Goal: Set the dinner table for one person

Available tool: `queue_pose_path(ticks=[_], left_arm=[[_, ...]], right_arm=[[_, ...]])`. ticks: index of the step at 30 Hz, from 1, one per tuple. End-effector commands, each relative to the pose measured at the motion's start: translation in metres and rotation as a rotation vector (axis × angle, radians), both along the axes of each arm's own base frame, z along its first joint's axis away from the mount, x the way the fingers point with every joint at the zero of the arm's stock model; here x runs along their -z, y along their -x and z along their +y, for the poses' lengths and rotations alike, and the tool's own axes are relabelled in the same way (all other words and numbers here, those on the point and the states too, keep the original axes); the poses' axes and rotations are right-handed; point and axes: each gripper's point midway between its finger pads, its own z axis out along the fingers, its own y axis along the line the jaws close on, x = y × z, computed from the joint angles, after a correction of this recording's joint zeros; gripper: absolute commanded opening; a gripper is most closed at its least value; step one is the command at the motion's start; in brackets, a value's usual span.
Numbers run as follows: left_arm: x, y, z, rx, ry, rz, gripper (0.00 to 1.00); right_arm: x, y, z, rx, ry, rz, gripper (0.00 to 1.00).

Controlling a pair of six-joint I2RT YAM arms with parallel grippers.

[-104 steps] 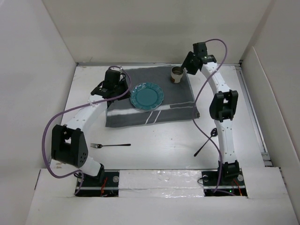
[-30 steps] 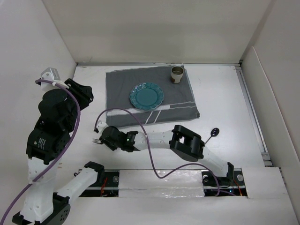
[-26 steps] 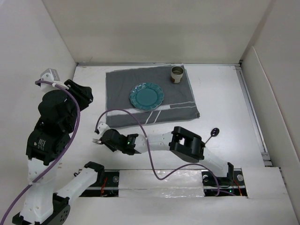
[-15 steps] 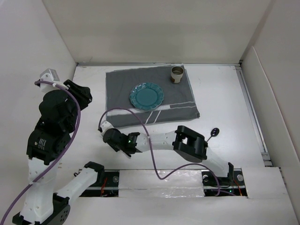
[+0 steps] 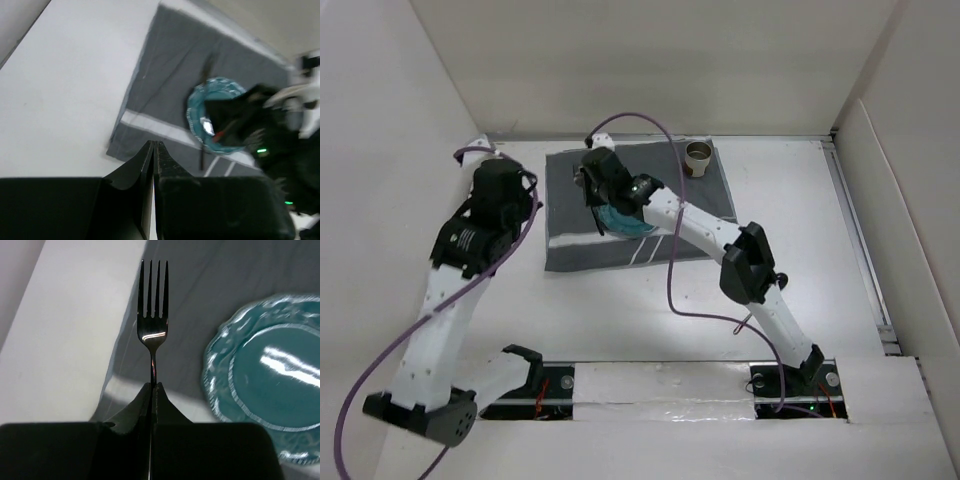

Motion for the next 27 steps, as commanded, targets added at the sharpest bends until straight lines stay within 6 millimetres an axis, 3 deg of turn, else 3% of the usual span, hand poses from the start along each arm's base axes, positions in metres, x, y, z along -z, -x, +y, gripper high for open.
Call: queue_pose_path(ticks=[1, 2, 3, 5, 9, 10, 11, 15, 16, 17, 23, 27], left_arm=[[0.039, -0.016, 0.009, -0.122, -0.054, 0.144, 0.0], [0.042, -0.017, 0.009, -0.134, -0.057, 0.164, 0.0], [0.052, -0.024, 0.006, -0.136, -0.068, 0.199, 0.0], [0.059, -0.033, -0.005, -0.084, -0.054, 0.214, 0.0], [0.074, -0.041, -0.033, 0.089, -0.033, 0.249, 0.0], [0.068, -0.042, -0.036, 0.101, -0.017, 0.226, 0.0], [0.073, -0.041, -0.037, 0.149, -0.051, 0.228, 0.0], [0.05, -0.032, -0.038, 0.227, -0.062, 0.077, 0.0], [0.047, -0.032, -0.041, 0.246, -0.054, 0.055, 0.0], [0.052, -0.03, -0.043, 0.259, -0.054, 0.064, 0.0], [0.082, -0.026, -0.051, 0.267, -0.007, 0.164, 0.0], [0.084, -0.025, -0.056, 0.291, 0.007, 0.15, 0.0]], right_arm=[[0.015, -0.016, -0.003, 0.051, -0.012, 0.08, 0.0], [0.031, -0.022, -0.006, 0.069, 0.006, 0.105, 0.0], [0.02, -0.032, -0.007, 0.092, -0.032, 0.099, 0.0], [0.022, -0.039, -0.006, 0.108, -0.061, 0.108, 0.0], [0.04, -0.045, 0.001, 0.14, -0.126, 0.169, 0.0], [0.042, -0.045, 0.003, 0.139, -0.134, 0.175, 0.0], [0.043, -0.046, 0.004, 0.144, -0.145, 0.176, 0.0], [0.046, -0.052, 0.014, 0.158, -0.199, 0.182, 0.0], [0.056, -0.053, 0.016, 0.166, -0.194, 0.195, 0.0], [0.05, -0.056, 0.019, 0.167, -0.214, 0.187, 0.0], [0.081, -0.06, 0.031, 0.183, -0.25, 0.234, 0.0], [0.096, -0.062, 0.037, 0.187, -0.265, 0.249, 0.0]])
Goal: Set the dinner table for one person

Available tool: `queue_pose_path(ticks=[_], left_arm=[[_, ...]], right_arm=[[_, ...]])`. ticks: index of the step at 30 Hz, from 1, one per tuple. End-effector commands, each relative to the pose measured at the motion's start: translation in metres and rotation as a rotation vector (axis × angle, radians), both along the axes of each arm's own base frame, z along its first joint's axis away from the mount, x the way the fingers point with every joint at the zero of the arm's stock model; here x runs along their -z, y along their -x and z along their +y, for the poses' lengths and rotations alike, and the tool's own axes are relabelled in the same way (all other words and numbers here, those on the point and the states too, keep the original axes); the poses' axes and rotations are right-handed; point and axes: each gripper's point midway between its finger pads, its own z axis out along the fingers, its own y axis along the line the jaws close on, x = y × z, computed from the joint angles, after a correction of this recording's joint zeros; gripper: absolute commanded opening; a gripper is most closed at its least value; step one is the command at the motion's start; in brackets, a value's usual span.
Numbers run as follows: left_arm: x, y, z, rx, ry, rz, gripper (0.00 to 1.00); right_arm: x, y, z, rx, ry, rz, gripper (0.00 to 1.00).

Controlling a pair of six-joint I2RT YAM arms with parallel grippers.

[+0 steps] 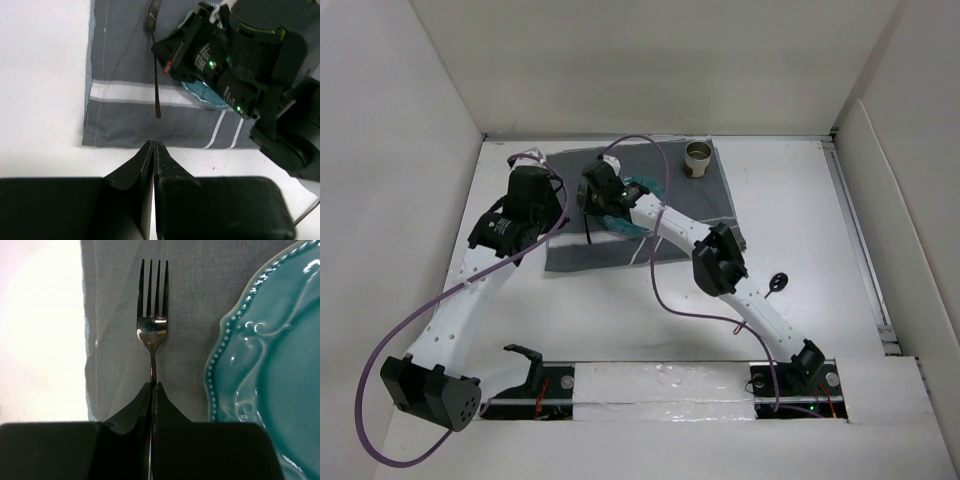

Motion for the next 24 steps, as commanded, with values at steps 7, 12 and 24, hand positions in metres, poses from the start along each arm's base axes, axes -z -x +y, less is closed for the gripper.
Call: queue_pose_path(ticks=[7, 12, 24], left_arm=[[0.001, -0.005, -0.009, 0.036, 0.021, -0.023, 0.0], [-0.001, -0.009, -0.009, 0.029, 0.026, -0.03, 0.0], [-0.009, -0.018, -0.04, 0.173, 0.095, -0.037, 0.0]], right_arm=[[0.006, 0.0, 0.025, -0.021, -0.087, -0.006, 0.05], [-0.026, 0.002, 0.028, -0.057, -0.122, -0.046, 0.33], [-0.199, 0.047, -0.135, 0.084, -0.231, -0.194, 0.0]])
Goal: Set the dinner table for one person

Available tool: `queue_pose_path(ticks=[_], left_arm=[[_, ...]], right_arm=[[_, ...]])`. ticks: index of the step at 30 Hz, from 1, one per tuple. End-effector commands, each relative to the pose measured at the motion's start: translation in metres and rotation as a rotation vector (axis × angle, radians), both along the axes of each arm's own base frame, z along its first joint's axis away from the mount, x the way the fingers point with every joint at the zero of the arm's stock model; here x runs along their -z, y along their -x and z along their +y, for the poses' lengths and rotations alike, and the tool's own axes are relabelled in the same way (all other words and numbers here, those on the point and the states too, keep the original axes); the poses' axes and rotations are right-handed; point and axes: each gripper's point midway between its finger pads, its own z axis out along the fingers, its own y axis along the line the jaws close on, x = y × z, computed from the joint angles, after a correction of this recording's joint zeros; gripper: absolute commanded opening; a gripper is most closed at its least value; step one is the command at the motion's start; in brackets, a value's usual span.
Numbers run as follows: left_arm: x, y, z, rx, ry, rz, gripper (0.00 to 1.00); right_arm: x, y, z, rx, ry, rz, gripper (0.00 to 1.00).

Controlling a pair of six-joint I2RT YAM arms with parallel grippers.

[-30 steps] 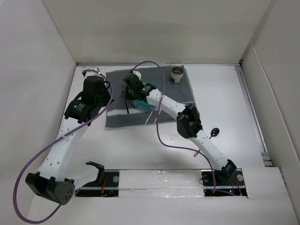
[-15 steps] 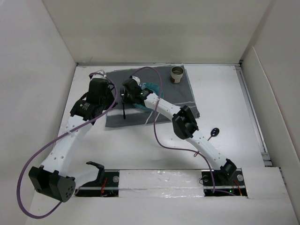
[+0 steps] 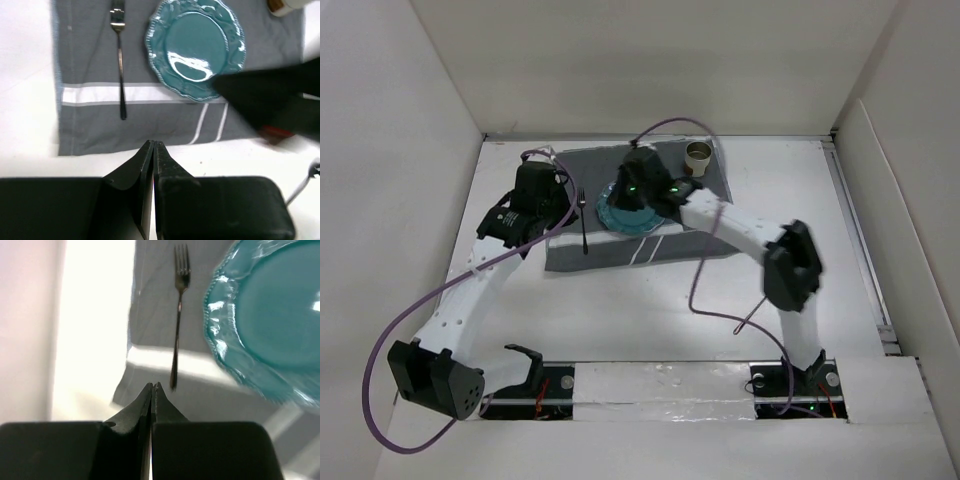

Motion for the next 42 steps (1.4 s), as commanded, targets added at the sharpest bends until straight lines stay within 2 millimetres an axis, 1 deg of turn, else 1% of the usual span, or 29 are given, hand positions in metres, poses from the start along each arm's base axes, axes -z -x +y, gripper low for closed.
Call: queue_pose_path(ticks=[1, 2, 3, 4, 5, 6, 7, 8, 9, 10, 11, 12, 13, 14, 16, 17, 18, 22, 24, 31, 32, 34, 35, 36, 37, 38, 39, 41, 42], left_arm=[[-0.022, -0.004, -0.021, 0.1, 0.072, -0.065, 0.0], [-0.017, -0.003, -0.022, 0.106, 0.077, -0.058, 0.0], [-0.015, 0.0, -0.027, 0.131, 0.097, -0.05, 0.0], [-0.01, 0.003, -0.03, 0.15, 0.104, -0.046, 0.0], [-0.009, 0.003, -0.03, 0.152, 0.101, -0.045, 0.0], [-0.008, 0.004, -0.033, 0.169, 0.113, -0.04, 0.0], [-0.007, 0.006, -0.033, 0.173, 0.112, -0.037, 0.0], [-0.006, 0.006, -0.033, 0.175, 0.111, -0.032, 0.0], [-0.006, 0.008, -0.035, 0.188, 0.116, -0.032, 0.0], [-0.006, 0.009, -0.035, 0.189, 0.116, -0.027, 0.0], [-0.008, 0.01, -0.035, 0.194, 0.118, -0.035, 0.0], [-0.009, 0.011, -0.037, 0.206, 0.127, -0.034, 0.0], [-0.01, 0.012, -0.038, 0.211, 0.131, -0.034, 0.0], [-0.01, 0.013, -0.039, 0.216, 0.132, -0.033, 0.0], [-0.012, 0.017, -0.042, 0.236, 0.147, -0.033, 0.0], [-0.014, 0.017, -0.042, 0.238, 0.148, -0.041, 0.0], [-0.015, 0.019, -0.043, 0.246, 0.152, -0.043, 0.0], [-0.018, 0.022, -0.04, 0.243, 0.143, -0.054, 0.0], [-0.021, 0.024, -0.036, 0.239, 0.133, -0.069, 0.0], [-0.027, 0.027, -0.023, 0.192, 0.092, -0.102, 0.0], [-0.031, 0.028, -0.022, 0.188, 0.091, -0.11, 0.0], [-0.034, 0.028, -0.019, 0.176, 0.085, -0.12, 0.0], [-0.037, 0.029, -0.018, 0.174, 0.086, -0.131, 0.0], [-0.038, 0.029, -0.016, 0.167, 0.08, -0.135, 0.0], [-0.039, 0.029, -0.016, 0.167, 0.08, -0.136, 0.0], [-0.038, 0.029, -0.016, 0.166, 0.079, -0.135, 0.0], [-0.038, 0.029, -0.016, 0.167, 0.08, -0.135, 0.0], [-0.038, 0.029, -0.016, 0.166, 0.082, -0.137, 0.0], [-0.039, 0.03, -0.016, 0.165, 0.082, -0.141, 0.0]], right_arm=[[-0.03, 0.007, -0.101, 0.214, -0.058, -0.031, 0.0], [-0.012, 0.02, -0.13, 0.28, -0.029, 0.017, 0.0], [-0.027, 0.028, -0.172, 0.409, -0.069, 0.017, 0.0], [0.052, 0.08, -0.238, 0.536, 0.076, 0.193, 0.0], [0.053, 0.081, -0.238, 0.538, 0.078, 0.194, 0.0], [0.066, 0.096, -0.26, 0.623, 0.07, 0.247, 0.0], [0.064, 0.115, -0.288, 0.687, 0.064, 0.272, 0.0], [0.09, 0.138, -0.307, 0.729, 0.102, 0.33, 0.0], [0.093, 0.148, -0.318, 0.776, 0.094, 0.339, 0.0], [0.087, 0.157, -0.328, 0.807, 0.067, 0.329, 0.05], [0.098, 0.168, -0.334, 0.822, 0.078, 0.351, 0.15], [0.1, 0.171, -0.342, 0.871, 0.064, 0.361, 0.34], [0.106, 0.177, -0.354, 0.921, 0.073, 0.391, 0.4], [0.11, 0.181, -0.361, 0.953, 0.082, 0.416, 0.44], [0.118, 0.191, -0.368, 0.978, 0.103, 0.475, 0.52], [0.122, 0.192, -0.374, 0.998, 0.11, 0.495, 0.57], [0.125, 0.194, -0.371, 0.988, 0.105, 0.513, 0.58], [0.131, 0.196, -0.38, 1.057, 0.108, 0.558, 0.58], [0.136, 0.196, -0.385, 1.087, 0.114, 0.585, 0.58], [0.143, 0.196, -0.399, 1.173, 0.134, 0.644, 0.56], [0.144, 0.194, -0.401, 1.187, 0.134, 0.65, 0.55], [0.145, 0.191, -0.406, 1.198, 0.155, 0.651, 0.49], [0.149, 0.189, -0.407, 1.198, 0.187, 0.666, 0.47], [0.147, 0.184, -0.408, 1.191, 0.204, 0.66, 0.44], [0.149, 0.181, -0.411, 1.195, 0.219, 0.665, 0.35], [0.156, 0.18, -0.412, 1.179, 0.279, 0.697, 0.3], [0.152, 0.175, -0.413, 1.172, 0.28, 0.679, 0.27], [0.153, 0.174, -0.413, 1.161, 0.307, 0.694, 0.26], [0.155, 0.174, -0.413, 1.147, 0.325, 0.706, 0.23]])
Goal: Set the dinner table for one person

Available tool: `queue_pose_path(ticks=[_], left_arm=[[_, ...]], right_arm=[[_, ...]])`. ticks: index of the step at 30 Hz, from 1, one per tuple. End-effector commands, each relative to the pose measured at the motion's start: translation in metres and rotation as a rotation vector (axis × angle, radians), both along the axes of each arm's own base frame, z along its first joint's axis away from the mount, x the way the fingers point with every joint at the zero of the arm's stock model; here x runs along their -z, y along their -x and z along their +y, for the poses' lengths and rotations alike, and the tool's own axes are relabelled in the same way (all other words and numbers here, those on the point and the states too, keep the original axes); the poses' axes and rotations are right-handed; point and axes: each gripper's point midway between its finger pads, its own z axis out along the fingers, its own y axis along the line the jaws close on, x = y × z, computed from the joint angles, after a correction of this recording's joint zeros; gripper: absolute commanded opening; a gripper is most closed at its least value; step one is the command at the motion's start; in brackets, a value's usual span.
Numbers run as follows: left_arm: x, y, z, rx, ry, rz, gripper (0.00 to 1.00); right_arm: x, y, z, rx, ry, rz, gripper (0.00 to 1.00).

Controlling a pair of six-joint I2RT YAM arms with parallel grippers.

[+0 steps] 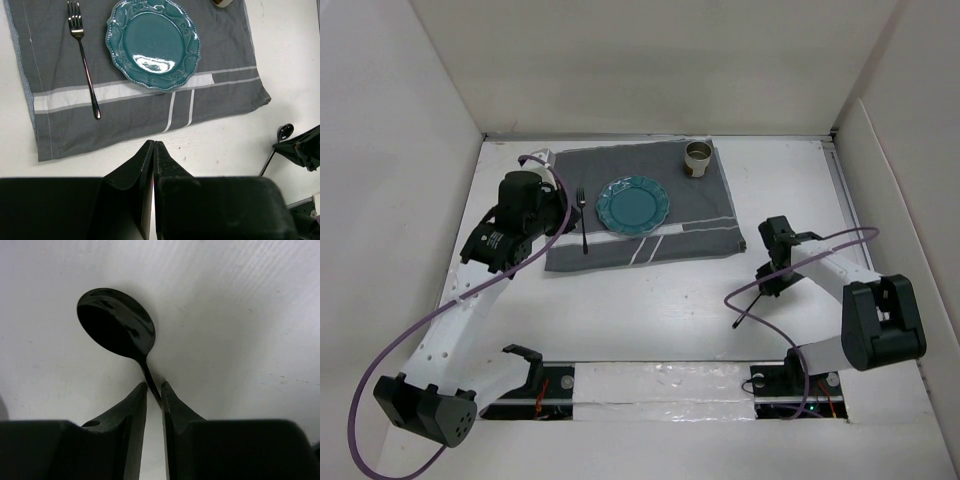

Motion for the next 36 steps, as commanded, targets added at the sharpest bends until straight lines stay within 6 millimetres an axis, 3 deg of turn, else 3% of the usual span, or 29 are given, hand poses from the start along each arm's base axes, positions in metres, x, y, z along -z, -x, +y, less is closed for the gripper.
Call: queue_pose_path(ticks=[1, 4, 6, 9, 10, 13, 16, 17, 18, 19, 21, 22, 23, 24, 25, 26, 27, 28, 30, 31, 33, 35, 36], left_arm=[[-0.009, 0.0, 0.004, -0.01, -0.009, -0.042, 0.0], [-0.003, -0.002, 0.007, -0.027, -0.022, -0.032, 0.0], [0.001, -0.002, 0.009, -0.038, -0.03, -0.027, 0.0], [0.003, -0.001, 0.013, -0.049, -0.043, -0.025, 0.0], [0.003, -0.001, 0.013, -0.051, -0.046, -0.024, 0.0], [0.005, -0.002, 0.014, -0.054, -0.054, -0.019, 0.0], [0.006, -0.005, 0.013, -0.054, -0.054, -0.013, 0.0], [0.006, -0.007, 0.012, -0.052, -0.053, -0.008, 0.0], [0.005, -0.008, 0.01, -0.048, -0.047, -0.008, 0.0], [0.005, -0.009, 0.009, -0.049, -0.04, -0.006, 0.0], [0.002, -0.011, 0.005, -0.043, -0.024, -0.002, 0.0], [0.0, -0.012, 0.004, -0.041, -0.017, -0.003, 0.0], [-0.001, -0.013, 0.002, -0.044, -0.005, 0.001, 0.0], [-0.002, -0.013, 0.001, -0.045, 0.003, -0.001, 0.0], [-0.002, -0.014, -0.001, -0.043, 0.012, 0.002, 0.0], [-0.003, -0.014, -0.002, -0.045, 0.027, 0.005, 0.0], [-0.005, -0.013, -0.006, -0.034, 0.042, 0.004, 0.0], [-0.006, -0.014, -0.008, -0.029, 0.053, 0.005, 0.0], [-0.011, -0.015, -0.01, -0.032, 0.073, -0.001, 0.0], [-0.013, -0.015, -0.01, -0.035, 0.077, -0.004, 0.0], [-0.017, -0.019, -0.008, -0.057, 0.077, -0.011, 0.0], [-0.019, -0.022, -0.007, -0.066, 0.073, -0.009, 0.0], [-0.018, -0.023, -0.005, -0.079, 0.069, -0.005, 0.0]], right_arm=[[-0.007, -0.009, -0.008, -0.029, 0.051, 0.009, 0.22], [-0.005, -0.006, -0.007, -0.057, 0.032, 0.023, 0.15], [-0.005, -0.006, -0.007, -0.069, 0.02, 0.029, 0.0], [-0.018, -0.02, -0.016, -0.109, 0.085, -0.005, 0.0], [-0.031, -0.026, -0.017, -0.135, 0.119, -0.032, 0.0], [-0.096, -0.073, -0.019, -0.268, 0.246, -0.214, 0.0], [-0.173, -0.13, 0.013, -0.469, 0.224, -0.484, 0.0], [-0.178, -0.142, 0.024, -0.543, 0.204, -0.492, 0.0], [-0.207, -0.157, 0.049, -0.679, 0.155, -0.556, 0.0], [-0.215, -0.165, 0.062, -0.748, 0.139, -0.562, 0.0], [-0.209, -0.18, 0.092, -0.882, 0.16, -0.514, 0.0], [-0.233, -0.189, 0.102, -0.908, 0.18, -0.546, 0.0], [-0.234, -0.193, 0.111, -0.924, 0.19, -0.538, 0.0], [-0.22, -0.2, 0.129, -0.971, 0.188, -0.505, 0.0], [-0.231, -0.207, 0.139, -0.997, 0.194, -0.529, 0.0], [-0.228, -0.211, 0.146, -1.018, 0.197, -0.51, 0.0], [-0.204, -0.213, 0.159, -1.067, 0.2, -0.44, 0.0], [-0.209, -0.22, 0.166, -1.083, 0.212, -0.448, 0.0], [-0.194, -0.225, 0.167, -1.09, 0.262, -0.379, 0.0], [-0.172, -0.23, 0.173, -1.105, 0.274, -0.328, 0.0], [-0.17, -0.24, 0.171, -1.086, 0.307, -0.314, 0.0], [-0.151, -0.248, 0.174, -1.091, 0.314, -0.279, 0.0], [-0.154, -0.254, 0.174, -1.082, 0.332, -0.291, 0.0]])
